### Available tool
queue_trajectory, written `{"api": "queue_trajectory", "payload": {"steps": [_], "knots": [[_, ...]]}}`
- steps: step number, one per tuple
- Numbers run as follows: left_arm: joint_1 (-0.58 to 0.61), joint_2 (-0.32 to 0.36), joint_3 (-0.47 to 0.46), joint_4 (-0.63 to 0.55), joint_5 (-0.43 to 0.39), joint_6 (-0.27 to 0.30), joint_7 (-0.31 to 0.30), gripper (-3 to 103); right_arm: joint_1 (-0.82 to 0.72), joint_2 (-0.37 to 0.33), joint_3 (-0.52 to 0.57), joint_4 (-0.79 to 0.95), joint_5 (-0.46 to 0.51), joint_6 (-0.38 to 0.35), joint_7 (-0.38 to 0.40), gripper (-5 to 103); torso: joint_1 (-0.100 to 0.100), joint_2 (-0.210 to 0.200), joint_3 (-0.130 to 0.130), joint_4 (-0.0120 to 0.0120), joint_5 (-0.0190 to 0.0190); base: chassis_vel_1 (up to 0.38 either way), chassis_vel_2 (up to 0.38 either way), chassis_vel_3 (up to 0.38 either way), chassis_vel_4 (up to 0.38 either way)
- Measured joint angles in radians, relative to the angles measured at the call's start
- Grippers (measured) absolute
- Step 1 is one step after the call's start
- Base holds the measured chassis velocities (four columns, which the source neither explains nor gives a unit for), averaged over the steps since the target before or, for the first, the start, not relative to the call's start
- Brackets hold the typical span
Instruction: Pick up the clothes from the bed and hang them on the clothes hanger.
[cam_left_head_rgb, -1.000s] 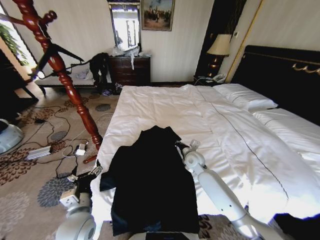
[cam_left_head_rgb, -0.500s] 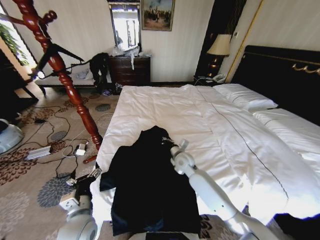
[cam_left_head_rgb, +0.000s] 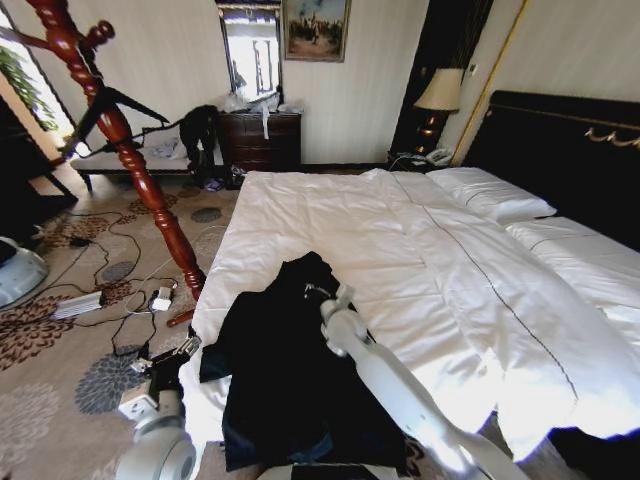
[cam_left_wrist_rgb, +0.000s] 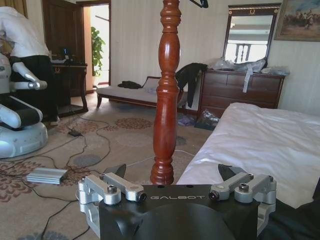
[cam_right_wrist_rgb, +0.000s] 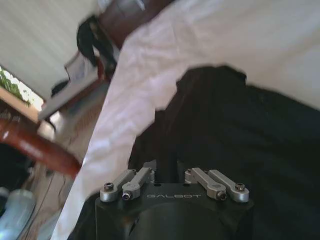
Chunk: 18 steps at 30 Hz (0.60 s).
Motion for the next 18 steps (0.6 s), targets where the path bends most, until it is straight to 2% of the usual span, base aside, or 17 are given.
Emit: {"api": "queue_trajectory", "payload": {"steps": [1,3,4,6,7,8,9,10,13,14,15,16,18], "knots": [[-0.004,0.001,0.001,0.003,-0.002,0.001,0.000,100,-0.017,-0.016,0.018,0.066,0.046,-0.018,0.037,27,0.000,0.000,0.000,0.0000,0.0002,0.000,0.000,0.000,0.000],[-0.012,0.001,0.004,0.009,-0.004,0.001,-0.001,100,-0.057,-0.055,0.097,0.185,0.146,-0.033,0.093,37,0.000,0.000,0.000,0.0002,-0.0002,0.000,0.000,0.000,0.000],[-0.012,0.001,0.004,0.009,-0.004,0.001,-0.001,100,-0.057,-0.055,0.097,0.185,0.146,-0.033,0.093,37,0.000,0.000,0.000,0.0002,-0.0002,0.000,0.000,0.000,0.000],[-0.016,0.001,0.009,0.009,-0.014,0.004,0.000,100,-0.090,-0.087,0.195,0.229,0.241,-0.034,0.148,48,0.000,0.000,0.000,0.0001,-0.0001,0.000,0.000,0.000,0.000],[-0.017,0.002,0.009,0.009,-0.021,0.006,0.000,100,-0.104,-0.102,0.228,0.230,0.262,-0.034,0.170,48,0.000,0.000,0.000,0.0002,0.0000,0.000,0.000,0.000,0.000],[-0.017,0.004,0.009,0.006,-0.035,0.009,0.007,100,-0.135,-0.133,0.286,0.214,0.275,-0.034,0.195,54,0.000,0.000,0.000,0.0005,-0.0001,0.000,0.000,0.000,0.000],[-0.017,0.009,0.008,0.002,-0.052,0.011,0.021,100,-0.164,-0.152,0.323,0.194,0.263,-0.033,0.202,60,0.000,0.000,0.000,0.0004,-0.0003,0.000,0.000,0.000,0.000],[-0.017,0.009,0.008,0.002,-0.052,0.011,0.021,100,-0.164,-0.152,0.323,0.194,0.263,-0.033,0.202,60,0.000,0.000,0.000,0.0004,-0.0003,0.000,0.000,0.000,0.000],[-0.005,0.043,-0.027,0.004,-0.115,0.017,0.083,100,-0.267,-0.172,0.412,0.128,0.211,-0.032,0.204,76,0.000,0.000,0.000,-0.0004,0.0004,0.000,0.000,0.000,0.000],[-0.006,0.053,-0.053,0.021,-0.120,0.014,0.099,100,-0.292,-0.164,0.427,0.113,0.196,-0.029,0.202,76,0.000,0.000,0.000,-0.0003,0.0002,0.000,0.000,0.000,0.000],[-0.007,0.059,-0.076,0.037,-0.120,0.006,0.121,100,-0.303,-0.156,0.432,0.104,0.184,-0.024,0.198,81,0.000,0.000,0.000,0.0000,0.0003,0.000,0.000,0.000,0.000],[-0.007,0.059,-0.076,0.037,-0.120,0.006,0.121,100,-0.303,-0.156,0.432,0.104,0.184,-0.024,0.198,81,0.000,0.000,0.000,0.0000,0.0003,0.000,0.000,0.000,0.000],[-0.019,0.070,-0.146,0.080,-0.124,-0.030,0.196,100,-0.321,-0.115,0.448,0.080,0.142,0.004,0.177,91,0.000,0.000,0.000,0.0005,-0.0005,0.000,0.000,0.000,0.000]]}}
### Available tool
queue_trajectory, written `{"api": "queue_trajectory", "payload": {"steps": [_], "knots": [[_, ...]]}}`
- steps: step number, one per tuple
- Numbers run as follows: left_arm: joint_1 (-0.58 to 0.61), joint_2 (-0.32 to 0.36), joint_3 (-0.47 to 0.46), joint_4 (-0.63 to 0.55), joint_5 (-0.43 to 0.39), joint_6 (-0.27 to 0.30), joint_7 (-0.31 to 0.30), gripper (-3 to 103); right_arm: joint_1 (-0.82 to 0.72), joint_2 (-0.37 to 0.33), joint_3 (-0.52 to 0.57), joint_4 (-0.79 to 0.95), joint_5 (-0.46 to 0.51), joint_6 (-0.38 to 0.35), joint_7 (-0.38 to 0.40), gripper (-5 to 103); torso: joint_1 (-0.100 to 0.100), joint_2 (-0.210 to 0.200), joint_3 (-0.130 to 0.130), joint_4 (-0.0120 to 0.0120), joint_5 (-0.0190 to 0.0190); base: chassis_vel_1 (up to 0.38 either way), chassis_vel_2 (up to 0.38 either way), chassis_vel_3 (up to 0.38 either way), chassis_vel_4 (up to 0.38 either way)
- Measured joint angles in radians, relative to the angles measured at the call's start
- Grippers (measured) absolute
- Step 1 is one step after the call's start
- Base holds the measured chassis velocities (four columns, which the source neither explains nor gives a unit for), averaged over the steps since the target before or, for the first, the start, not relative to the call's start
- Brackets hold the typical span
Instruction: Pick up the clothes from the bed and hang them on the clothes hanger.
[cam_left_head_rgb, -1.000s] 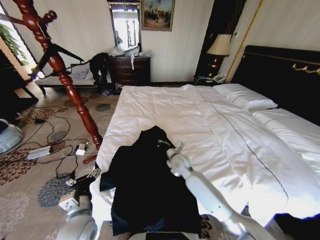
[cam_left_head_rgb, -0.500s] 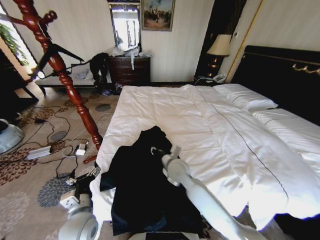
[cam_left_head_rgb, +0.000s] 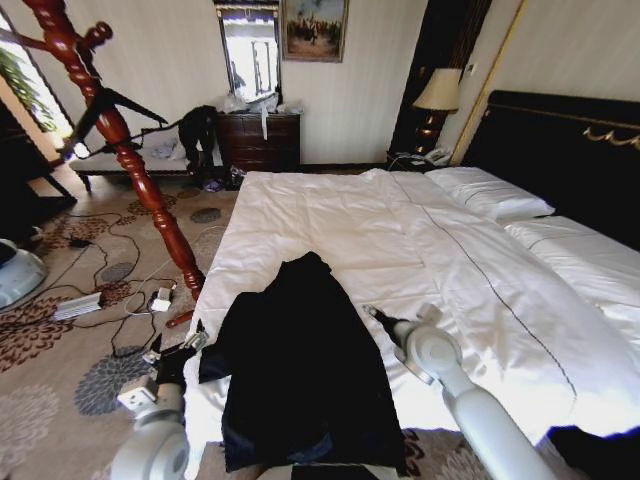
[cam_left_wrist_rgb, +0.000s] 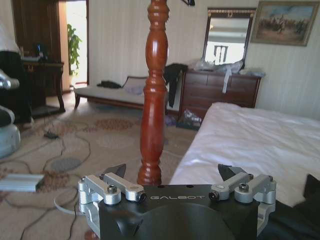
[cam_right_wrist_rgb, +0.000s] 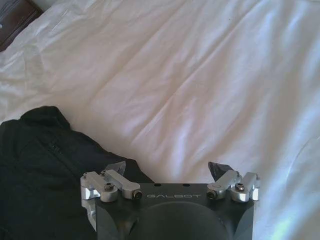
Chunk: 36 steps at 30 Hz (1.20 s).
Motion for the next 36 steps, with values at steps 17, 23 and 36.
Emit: {"api": "queue_trajectory", "payload": {"steps": [17,23,36], "knots": [[-0.019,0.042,-0.088,0.013,-0.088,-0.172,0.223,100,0.025,0.189,0.049,-0.155,0.022,0.029,-0.034,103,0.000,0.000,0.000,-0.0003,0.0003,0.000,0.000,0.000,0.000],[-0.018,0.033,-0.090,0.018,-0.074,-0.173,0.206,100,0.035,0.213,0.028,-0.165,0.033,0.015,-0.060,88,0.000,0.000,0.000,-0.0004,0.0002,0.000,0.000,0.000,0.000],[-0.070,0.015,-0.135,0.117,-0.059,-0.098,0.064,100,0.071,0.273,-0.017,-0.192,-0.011,0.048,-0.149,39,0.000,0.000,0.000,-0.0003,0.0002,0.000,0.000,0.000,0.000]]}}
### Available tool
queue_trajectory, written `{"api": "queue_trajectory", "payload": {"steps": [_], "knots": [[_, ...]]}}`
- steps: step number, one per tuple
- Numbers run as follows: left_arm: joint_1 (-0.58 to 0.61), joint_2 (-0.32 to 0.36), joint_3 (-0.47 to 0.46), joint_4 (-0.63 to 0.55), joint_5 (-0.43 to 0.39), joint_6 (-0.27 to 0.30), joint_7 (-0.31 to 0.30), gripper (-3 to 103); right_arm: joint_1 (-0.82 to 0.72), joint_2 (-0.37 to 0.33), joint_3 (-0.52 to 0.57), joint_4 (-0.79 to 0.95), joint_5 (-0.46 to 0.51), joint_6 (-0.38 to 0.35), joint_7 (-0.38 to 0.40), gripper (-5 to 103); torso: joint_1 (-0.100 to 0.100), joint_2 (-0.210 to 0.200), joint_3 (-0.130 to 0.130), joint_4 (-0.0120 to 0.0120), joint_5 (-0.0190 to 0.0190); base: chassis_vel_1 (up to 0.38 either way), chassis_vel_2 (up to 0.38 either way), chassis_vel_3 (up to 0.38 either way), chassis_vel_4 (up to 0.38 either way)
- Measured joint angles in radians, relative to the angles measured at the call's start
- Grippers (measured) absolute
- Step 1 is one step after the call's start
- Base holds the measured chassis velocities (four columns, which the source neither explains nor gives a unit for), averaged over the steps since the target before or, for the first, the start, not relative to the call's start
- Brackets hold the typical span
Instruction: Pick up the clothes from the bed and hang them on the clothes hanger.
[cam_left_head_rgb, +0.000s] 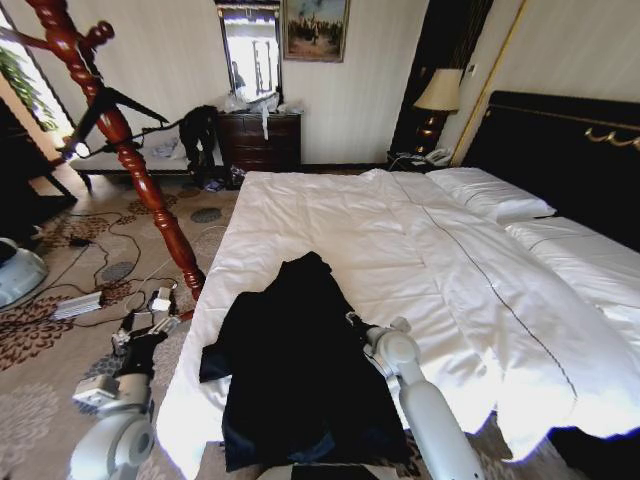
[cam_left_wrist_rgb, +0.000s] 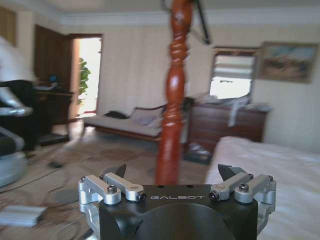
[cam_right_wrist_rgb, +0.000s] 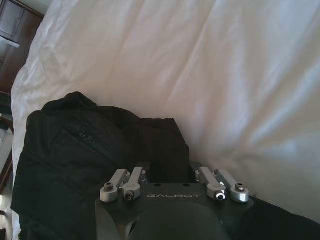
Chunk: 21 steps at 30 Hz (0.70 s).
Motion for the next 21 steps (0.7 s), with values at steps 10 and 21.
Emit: {"api": "queue_trajectory", "payload": {"steps": [10,21], "knots": [[-0.008,-0.013,-0.008,0.039,-0.005,0.035,-0.047,100,-0.060,-0.028,-0.034,0.058,-0.149,0.047,-0.114,3,0.000,0.000,0.000,0.0000,0.0002,0.000,0.000,0.000,0.000],[-0.005,-0.039,0.012,0.034,0.012,0.030,-0.043,100,-0.104,-0.040,-0.210,0.004,-0.496,0.229,-0.414,0,0.000,0.000,0.000,-0.0001,0.0000,0.000,0.000,0.000,0.000]]}}
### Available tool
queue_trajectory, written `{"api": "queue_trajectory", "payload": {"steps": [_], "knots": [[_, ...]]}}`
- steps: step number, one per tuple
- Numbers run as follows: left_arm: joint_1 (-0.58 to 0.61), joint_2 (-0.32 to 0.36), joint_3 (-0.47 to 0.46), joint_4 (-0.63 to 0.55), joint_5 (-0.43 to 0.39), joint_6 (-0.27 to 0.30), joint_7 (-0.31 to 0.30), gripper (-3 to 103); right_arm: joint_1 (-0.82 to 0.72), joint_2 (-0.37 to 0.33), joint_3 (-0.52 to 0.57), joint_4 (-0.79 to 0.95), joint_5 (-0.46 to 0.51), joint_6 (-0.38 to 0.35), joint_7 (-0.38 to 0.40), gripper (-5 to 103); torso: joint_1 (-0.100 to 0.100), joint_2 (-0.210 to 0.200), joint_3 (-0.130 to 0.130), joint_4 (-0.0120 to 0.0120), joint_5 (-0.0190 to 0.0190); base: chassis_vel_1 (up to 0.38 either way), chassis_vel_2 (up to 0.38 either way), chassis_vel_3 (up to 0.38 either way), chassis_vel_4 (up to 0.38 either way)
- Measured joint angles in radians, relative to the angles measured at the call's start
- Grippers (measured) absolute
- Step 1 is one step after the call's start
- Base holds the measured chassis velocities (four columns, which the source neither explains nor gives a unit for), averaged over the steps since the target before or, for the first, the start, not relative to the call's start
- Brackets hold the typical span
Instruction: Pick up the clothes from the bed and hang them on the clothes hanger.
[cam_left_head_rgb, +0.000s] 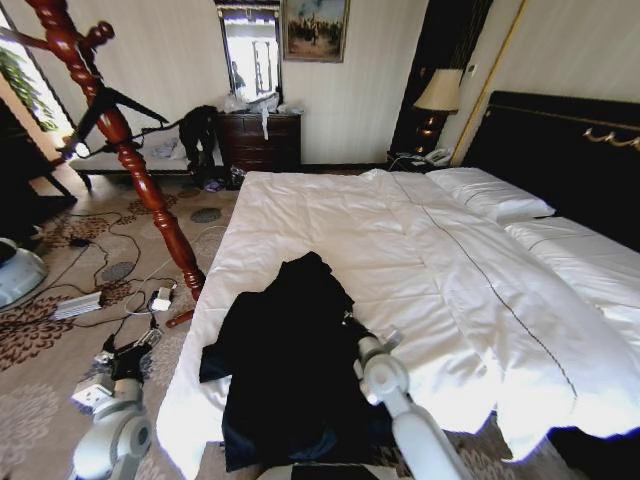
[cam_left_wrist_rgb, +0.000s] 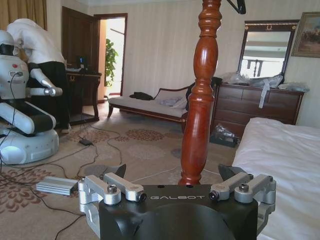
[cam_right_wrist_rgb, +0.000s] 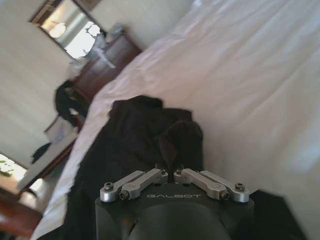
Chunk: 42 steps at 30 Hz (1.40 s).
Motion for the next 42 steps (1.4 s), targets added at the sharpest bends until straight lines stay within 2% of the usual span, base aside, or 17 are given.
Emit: {"api": "queue_trajectory", "payload": {"steps": [7,14,17,18,21,25,26,28,30,31,32,34,35,36,38,41,42], "knots": [[0.011,-0.013,0.002,0.002,0.008,-0.008,0.004,100,0.017,0.033,-0.154,-0.082,-0.123,0.141,-0.172,0,0.000,0.000,0.000,0.0000,0.0001,0.000,0.000,0.000,0.000],[0.023,-0.018,-0.008,0.006,0.003,-0.014,0.014,100,0.062,0.044,-0.201,-0.124,-0.132,0.141,-0.166,0,0.000,0.000,0.000,0.0002,0.0002,0.000,0.000,0.000,0.000],[0.020,-0.016,-0.012,0.011,-0.001,-0.014,0.015,100,0.074,0.042,-0.211,-0.129,-0.135,0.091,-0.105,0,0.000,0.000,0.000,0.0001,0.0001,0.000,0.000,0.000,0.000],[0.016,-0.014,-0.014,0.013,-0.003,-0.014,0.015,100,0.079,0.040,-0.211,-0.121,-0.129,0.033,-0.047,-1,0.000,0.000,0.000,0.0002,0.0001,0.000,0.000,0.000,0.000],[0.003,-0.005,-0.013,0.020,-0.005,-0.007,0.012,100,0.092,0.029,-0.211,-0.103,-0.072,-0.060,0.054,15,0.000,0.000,0.000,-0.0001,0.0001,0.000,0.000,0.000,0.000],[-0.003,-0.004,-0.010,0.022,-0.005,-0.001,0.007,100,0.111,0.016,-0.190,-0.078,0.010,-0.130,0.143,27,0.000,0.000,0.000,0.0002,0.0002,0.000,0.000,0.000,0.000],[-0.003,-0.004,-0.010,0.022,-0.005,-0.001,0.007,100,0.111,0.016,-0.190,-0.078,0.010,-0.130,0.143,27,0.000,0.000,0.000,0.0002,0.0002,0.000,0.000,0.000,0.000],[-0.003,-0.004,-0.007,0.022,-0.003,0.001,0.006,100,0.117,0.004,-0.178,-0.068,0.024,-0.131,0.146,37,0.000,0.000,0.000,-0.0001,0.0002,0.000,0.000,0.000,0.000],[-0.005,-0.005,-0.002,0.022,0.000,0.005,0.005,100,0.121,-0.010,-0.152,-0.022,0.127,-0.149,0.186,48,0.000,0.000,0.000,0.0000,0.0003,0.000,0.000,0.000,0.000],[-0.005,-0.005,-0.002,0.022,0.000,0.005,0.005,100,0.121,-0.010,-0.152,-0.022,0.127,-0.149,0.186,48,0.000,0.000,0.000,0.0000,0.0003,0.000,0.000,0.000,0.000],[-0.005,-0.005,-0.002,0.021,0.001,0.006,0.005,100,0.121,-0.012,-0.137,0.000,0.181,-0.161,0.206,48,0.000,0.000,0.000,-0.0001,0.0003,0.000,0.000,0.000,0.000],[-0.005,-0.006,-0.001,0.019,0.002,0.009,0.003,100,0.126,-0.012,-0.108,0.045,0.297,-0.195,0.267,59,0.000,0.000,0.000,-0.0001,0.0002,0.000,0.000,0.000,0.000],[-0.005,-0.006,-0.001,0.016,0.004,0.012,0.002,100,0.132,-0.012,-0.079,0.093,0.395,-0.225,0.335,65,0.000,0.000,0.000,0.0001,0.0003,0.000,0.000,0.000,0.000],[-0.004,-0.007,-0.001,0.015,0.005,0.013,0.002,100,0.134,-0.011,-0.067,0.113,0.425,-0.232,0.357,70,0.000,0.000,0.000,0.0001,0.0003,0.000,0.000,0.000,0.000],[-0.003,-0.008,-0.001,0.014,0.007,0.013,0.001,100,0.134,-0.011,-0.050,0.138,0.453,-0.236,0.377,70,0.000,0.000,0.000,0.0001,0.0002,0.000,0.000,0.000,0.000],[0.000,-0.015,-0.001,0.010,0.014,0.013,0.001,100,0.126,-0.013,-0.006,0.170,0.485,-0.230,0.405,86,0.000,0.000,0.000,0.0001,0.0003,0.000,0.000,0.000,0.000],[0.000,-0.015,-0.001,0.010,0.014,0.013,0.001,100,0.126,-0.013,-0.006,0.170,0.485,-0.230,0.405,86,0.000,0.000,0.000,0.0001,0.0003,0.000,0.000,0.000,0.000]]}}
